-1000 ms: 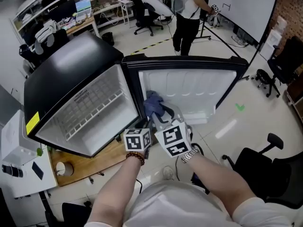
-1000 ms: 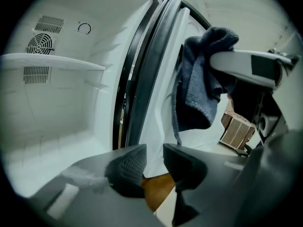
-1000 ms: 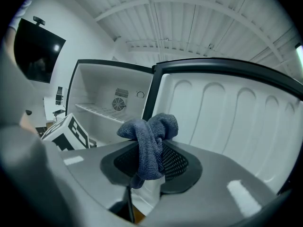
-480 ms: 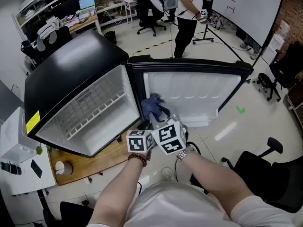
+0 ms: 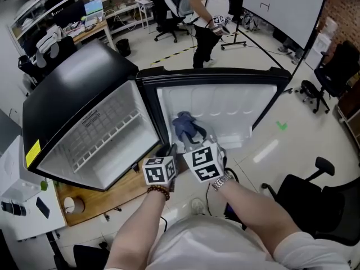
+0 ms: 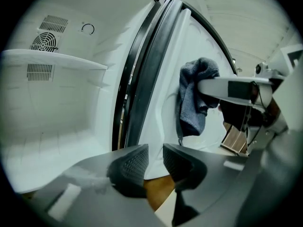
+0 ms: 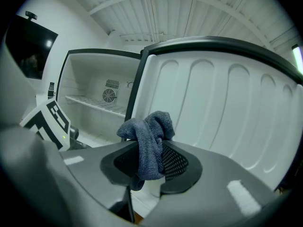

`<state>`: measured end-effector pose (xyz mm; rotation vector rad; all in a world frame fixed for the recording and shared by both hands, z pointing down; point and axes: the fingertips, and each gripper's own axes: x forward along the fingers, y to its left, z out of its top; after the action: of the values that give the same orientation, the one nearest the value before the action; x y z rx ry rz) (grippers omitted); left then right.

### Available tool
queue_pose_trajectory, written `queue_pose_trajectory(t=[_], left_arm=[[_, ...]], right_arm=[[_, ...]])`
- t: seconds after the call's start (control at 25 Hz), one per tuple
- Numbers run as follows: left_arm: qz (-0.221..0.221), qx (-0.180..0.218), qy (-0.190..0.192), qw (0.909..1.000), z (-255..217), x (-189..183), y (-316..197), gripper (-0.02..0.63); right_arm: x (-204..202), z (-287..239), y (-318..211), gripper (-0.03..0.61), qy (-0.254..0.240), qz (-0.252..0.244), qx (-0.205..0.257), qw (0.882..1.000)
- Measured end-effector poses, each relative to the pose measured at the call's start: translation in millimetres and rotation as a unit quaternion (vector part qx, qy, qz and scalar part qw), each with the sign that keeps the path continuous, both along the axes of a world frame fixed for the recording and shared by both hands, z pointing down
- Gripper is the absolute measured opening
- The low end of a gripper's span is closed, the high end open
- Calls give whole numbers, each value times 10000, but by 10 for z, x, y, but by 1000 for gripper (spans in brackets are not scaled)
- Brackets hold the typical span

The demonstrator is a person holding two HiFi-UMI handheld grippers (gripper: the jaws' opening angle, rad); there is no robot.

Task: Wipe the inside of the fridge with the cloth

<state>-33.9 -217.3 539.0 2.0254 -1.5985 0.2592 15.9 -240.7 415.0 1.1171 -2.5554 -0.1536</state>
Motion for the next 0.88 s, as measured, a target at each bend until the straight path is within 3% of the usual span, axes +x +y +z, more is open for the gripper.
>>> queue_pose_trajectory(t=[0.4,0.88], left_arm=[[-78,-15,-41,10000,2,-8,11,92],[-159,-21,-22,9999,14,-27,15,91]], right_arm=[[756,59,-161,112,-15,734,-47,9973],[1765,78,-356,112,-24,1721,-54,9851]])
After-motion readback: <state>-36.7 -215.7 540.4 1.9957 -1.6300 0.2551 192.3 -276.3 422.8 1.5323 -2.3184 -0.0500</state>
